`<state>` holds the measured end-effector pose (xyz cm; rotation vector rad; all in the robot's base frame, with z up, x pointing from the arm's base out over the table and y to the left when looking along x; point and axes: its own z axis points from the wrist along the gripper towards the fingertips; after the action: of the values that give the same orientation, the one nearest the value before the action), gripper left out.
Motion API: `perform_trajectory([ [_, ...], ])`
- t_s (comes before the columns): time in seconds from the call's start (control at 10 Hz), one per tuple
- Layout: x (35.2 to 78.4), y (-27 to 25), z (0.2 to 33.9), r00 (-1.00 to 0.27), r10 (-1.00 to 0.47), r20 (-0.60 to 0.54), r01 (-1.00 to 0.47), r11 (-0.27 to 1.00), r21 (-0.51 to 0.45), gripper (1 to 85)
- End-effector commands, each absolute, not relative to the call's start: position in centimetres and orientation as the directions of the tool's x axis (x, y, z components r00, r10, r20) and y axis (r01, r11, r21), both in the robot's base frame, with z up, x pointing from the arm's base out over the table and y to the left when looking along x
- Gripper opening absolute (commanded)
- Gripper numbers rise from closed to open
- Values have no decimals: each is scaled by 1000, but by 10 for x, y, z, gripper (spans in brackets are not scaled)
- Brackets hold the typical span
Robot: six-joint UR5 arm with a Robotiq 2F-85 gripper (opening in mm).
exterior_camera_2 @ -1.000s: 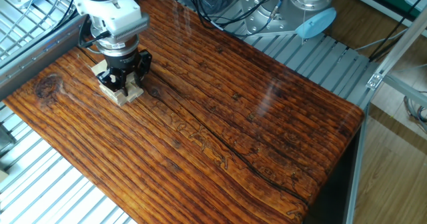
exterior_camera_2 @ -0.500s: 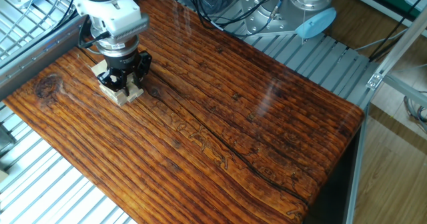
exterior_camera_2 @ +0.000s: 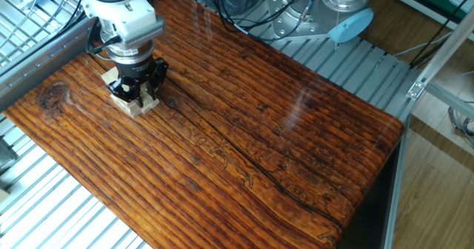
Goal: Play Jenga
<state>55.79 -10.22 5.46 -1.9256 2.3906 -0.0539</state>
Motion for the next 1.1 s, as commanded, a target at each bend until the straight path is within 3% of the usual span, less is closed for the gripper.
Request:
perform_trajectory([
  [0.0, 563, -101, 56, -238, -970, -46, -967, 241, -83, 323],
  [1.0, 564, -98, 58, -237, -970, -63, -967, 241, -77, 323],
])
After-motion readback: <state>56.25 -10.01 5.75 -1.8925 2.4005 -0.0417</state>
